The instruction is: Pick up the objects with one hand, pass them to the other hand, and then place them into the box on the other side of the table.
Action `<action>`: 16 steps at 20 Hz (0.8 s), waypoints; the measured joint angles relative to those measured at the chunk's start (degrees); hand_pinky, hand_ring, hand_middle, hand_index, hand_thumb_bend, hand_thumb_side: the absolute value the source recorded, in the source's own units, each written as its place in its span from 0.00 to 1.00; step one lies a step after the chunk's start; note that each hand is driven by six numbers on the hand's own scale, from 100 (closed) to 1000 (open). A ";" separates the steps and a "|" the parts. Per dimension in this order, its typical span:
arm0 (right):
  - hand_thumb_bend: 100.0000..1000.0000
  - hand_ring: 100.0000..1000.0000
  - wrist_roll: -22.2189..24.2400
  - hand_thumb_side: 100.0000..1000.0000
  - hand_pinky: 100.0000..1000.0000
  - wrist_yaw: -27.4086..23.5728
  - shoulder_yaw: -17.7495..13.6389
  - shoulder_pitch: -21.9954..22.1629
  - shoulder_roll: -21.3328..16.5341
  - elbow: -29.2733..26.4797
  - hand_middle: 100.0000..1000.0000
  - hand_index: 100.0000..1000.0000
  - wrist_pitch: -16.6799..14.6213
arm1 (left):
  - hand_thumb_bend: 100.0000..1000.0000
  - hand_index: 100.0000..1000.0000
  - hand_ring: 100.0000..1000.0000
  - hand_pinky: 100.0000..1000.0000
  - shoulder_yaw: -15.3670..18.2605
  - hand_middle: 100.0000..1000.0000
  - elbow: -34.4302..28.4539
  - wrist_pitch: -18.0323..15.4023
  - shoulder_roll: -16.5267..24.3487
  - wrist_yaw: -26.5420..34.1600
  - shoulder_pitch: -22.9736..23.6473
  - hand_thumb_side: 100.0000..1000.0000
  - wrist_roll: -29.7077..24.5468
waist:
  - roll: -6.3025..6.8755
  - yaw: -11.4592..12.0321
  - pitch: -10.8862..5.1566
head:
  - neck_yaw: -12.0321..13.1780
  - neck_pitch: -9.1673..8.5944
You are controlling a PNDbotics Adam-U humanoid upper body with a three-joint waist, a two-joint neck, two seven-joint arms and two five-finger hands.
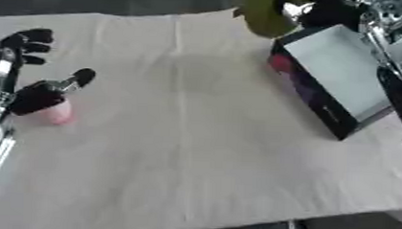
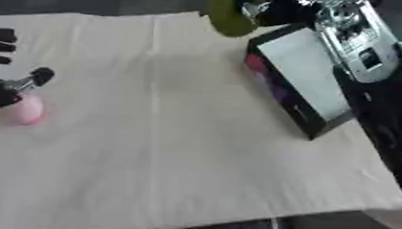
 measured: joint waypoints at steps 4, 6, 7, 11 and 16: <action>0.00 0.66 -3.05 0.00 0.84 0.13 -2.70 2.06 -3.18 2.93 0.43 0.51 -1.06 | 0.75 0.80 0.75 0.71 0.73 0.72 -1.44 0.39 1.53 0.55 0.82 0.43 0.16 | 0.16 0.05 0.00 | -0.69 -0.54; 0.00 0.66 -4.01 0.00 0.84 0.68 -3.62 3.17 -4.41 4.66 0.43 0.51 -1.64 | 0.75 0.80 0.75 0.71 1.02 0.72 -1.97 0.59 2.10 0.91 1.08 0.43 0.25 | 0.28 0.11 0.00 | -0.84 -0.79; 0.00 0.66 -4.31 0.00 0.83 1.14 -3.93 3.69 -4.84 5.51 0.43 0.51 -1.94 | 0.75 0.80 0.75 0.71 1.15 0.72 -2.15 0.71 2.31 1.06 1.17 0.43 0.30 | 0.31 0.14 0.00 | -0.94 -0.81; 0.00 0.66 -5.31 0.00 0.83 3.89 -4.69 5.51 -5.61 8.89 0.43 0.51 -3.23 | 0.75 0.80 0.75 0.71 1.47 0.72 -2.59 0.99 2.81 1.59 1.41 0.43 0.57 | 0.34 0.46 0.01 | -1.23 -0.84; 0.00 0.67 -6.54 0.00 0.83 7.58 -5.57 6.91 -5.75 13.27 0.47 0.56 -4.84 | 0.75 0.80 0.75 0.71 1.79 0.72 -3.22 1.21 2.96 2.28 1.55 0.44 0.85 | 0.70 0.81 0.11 | -1.00 -1.39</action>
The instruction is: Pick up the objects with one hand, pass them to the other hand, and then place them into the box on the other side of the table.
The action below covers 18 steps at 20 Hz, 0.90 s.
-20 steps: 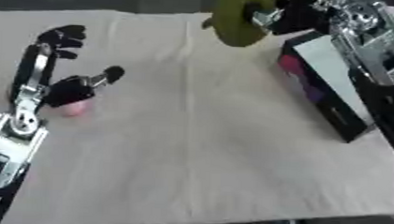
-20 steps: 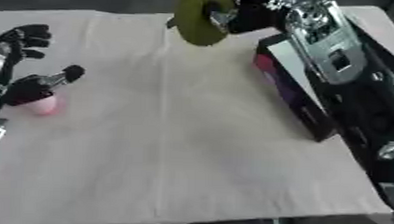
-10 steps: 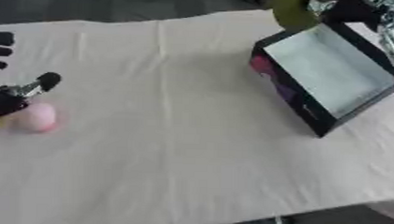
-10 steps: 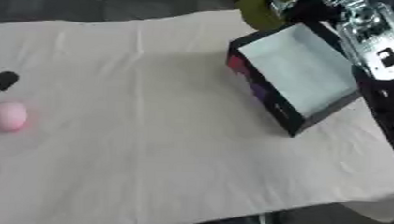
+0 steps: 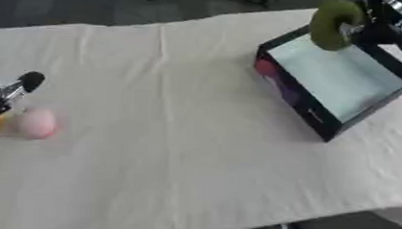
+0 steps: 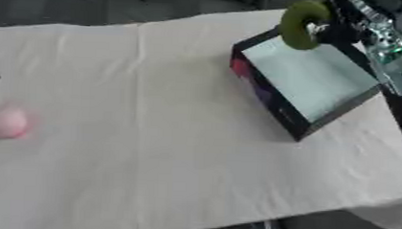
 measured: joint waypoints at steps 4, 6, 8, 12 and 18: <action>0.00 0.78 0.02 0.00 0.86 1.74 -0.74 1.28 -0.01 1.49 0.68 0.75 -1.35 | 0.75 0.80 0.75 0.71 0.20 0.72 -0.47 0.13 0.02 0.46 0.24 0.44 0.31 | 0.22 0.08 0.69 | 1.33 -0.46; 0.00 0.88 0.02 0.01 0.89 2.98 -1.13 1.82 -0.13 1.72 0.84 0.89 -1.86 | 0.75 0.80 0.75 0.71 0.24 0.72 -0.72 0.17 0.03 0.55 0.26 0.44 0.41 | 0.29 0.12 0.88 | 2.08 -0.48; 0.00 0.95 -0.27 0.14 0.92 5.03 -1.68 2.14 -0.32 1.98 0.92 0.94 -2.14 | 0.75 0.80 0.75 0.71 0.39 0.72 -0.92 0.23 0.03 0.60 0.26 0.44 0.52 | 0.31 0.20 1.16 | 2.62 -0.48; 0.00 0.98 -1.76 0.27 0.94 9.20 -2.69 2.44 -0.34 2.51 0.95 0.97 -1.94 | 0.76 0.80 0.75 0.71 0.56 0.72 -1.00 0.34 0.22 0.67 0.33 0.44 0.69 | 0.32 0.32 1.41 | 3.61 -0.48; 0.00 0.97 -4.10 0.25 0.93 10.91 -4.04 2.93 -0.38 1.90 0.95 0.97 -1.14 | 0.76 0.80 0.75 0.71 1.08 0.72 -1.00 0.62 0.74 0.67 0.57 0.44 0.99 | 0.33 0.36 1.41 | 4.65 -0.42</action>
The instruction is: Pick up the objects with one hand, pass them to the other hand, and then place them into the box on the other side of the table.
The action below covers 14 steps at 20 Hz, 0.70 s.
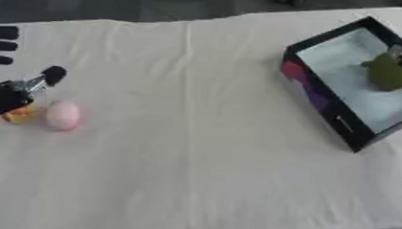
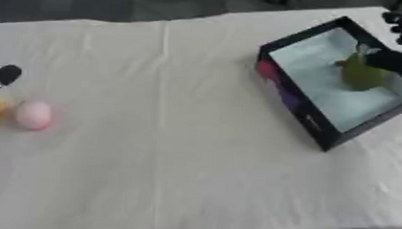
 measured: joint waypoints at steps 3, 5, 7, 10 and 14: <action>0.00 0.96 -0.36 0.26 0.93 -1.66 -0.41 -0.01 -0.01 -1.54 0.95 0.96 0.26 | 0.75 0.80 0.75 0.71 0.49 0.72 0.00 0.18 0.51 0.01 0.32 0.44 0.18 | 0.01 0.00 0.00 | 0.82 0.03; 0.00 0.96 -0.57 0.37 0.93 -4.74 -0.63 -0.12 -0.01 -3.20 0.95 0.96 0.32 | 0.75 0.81 0.75 0.72 1.28 0.72 0.00 0.56 1.23 0.10 0.45 0.44 0.22 | 0.16 0.03 -0.01 | 1.95 0.09; 0.00 0.96 -0.96 0.54 0.93 -8.98 -0.68 -0.35 -0.01 -5.34 0.95 0.96 0.34 | 0.75 0.81 0.76 0.72 2.40 0.72 0.05 1.35 2.52 0.37 0.72 0.45 -0.28 | 0.51 0.29 -0.02 | 3.35 0.44; 0.00 0.96 -1.79 0.63 0.93 -15.23 -0.78 -0.97 -0.01 -8.31 0.96 0.97 0.65 | 0.73 0.82 0.78 0.74 3.90 0.74 1.34 3.12 5.47 1.05 0.80 0.44 -2.52 | 0.96 0.60 -0.06 | 5.02 0.60; 0.00 0.95 -2.20 0.57 0.93 -19.95 -0.63 -2.22 0.00 -10.96 0.95 0.96 1.37 | 0.73 0.82 0.81 0.78 4.38 0.75 4.68 4.88 9.75 1.86 0.44 0.40 -11.11 | 1.07 0.67 -0.23 | 6.48 0.88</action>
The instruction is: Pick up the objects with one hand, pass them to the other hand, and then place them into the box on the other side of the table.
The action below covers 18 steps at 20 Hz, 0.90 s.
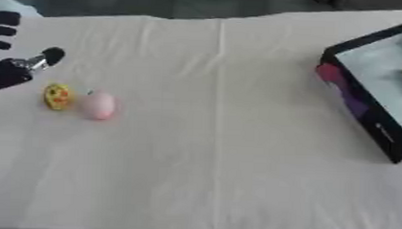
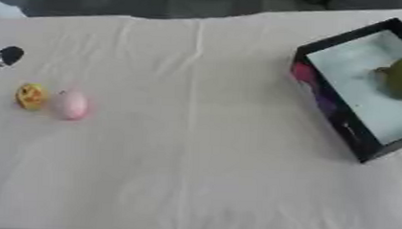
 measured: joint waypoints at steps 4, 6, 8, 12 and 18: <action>0.00 0.94 0.23 0.55 0.93 -1.49 0.39 -0.60 0.10 -1.64 0.94 0.96 0.70 | 0.73 0.82 0.82 0.79 -0.35 0.75 4.60 -0.25 3.67 -1.86 -2.35 0.29 -13.00 | 0.00 0.00 -0.12 | 0.42 0.13; 0.00 0.94 0.46 0.54 0.93 -1.59 0.69 -0.62 0.25 -2.20 0.94 0.96 0.96 | 0.74 0.82 0.82 0.80 -0.74 0.75 7.42 -0.64 4.75 -4.20 -4.26 0.21 -18.81 | -0.01 -0.02 -0.15 | 0.51 0.14; 0.00 0.94 0.67 0.53 0.93 -1.59 1.00 -0.62 0.28 -2.49 0.94 0.95 1.18 | 0.73 0.81 0.82 0.81 -1.22 0.75 10.88 -1.00 5.16 -7.20 -6.41 0.14 -23.62 | -0.01 -0.03 -0.18 | 0.69 0.16; 0.00 0.94 0.99 0.54 0.93 -1.57 1.46 -0.63 0.79 -2.60 0.93 0.95 1.50 | 0.67 0.81 0.83 0.83 -2.20 0.75 18.97 -1.93 5.10 -14.29 -10.74 0.03 -30.38 | -0.03 -0.25 -0.22 | 0.92 0.18; 0.00 0.93 1.40 0.55 0.93 -1.43 1.81 -0.63 1.33 -2.59 0.92 0.94 1.91 | 0.61 0.81 0.83 0.83 -2.80 0.76 29.31 -3.40 2.43 -22.76 -15.46 0.01 -34.81 | -0.05 -0.31 -0.32 | 0.95 0.24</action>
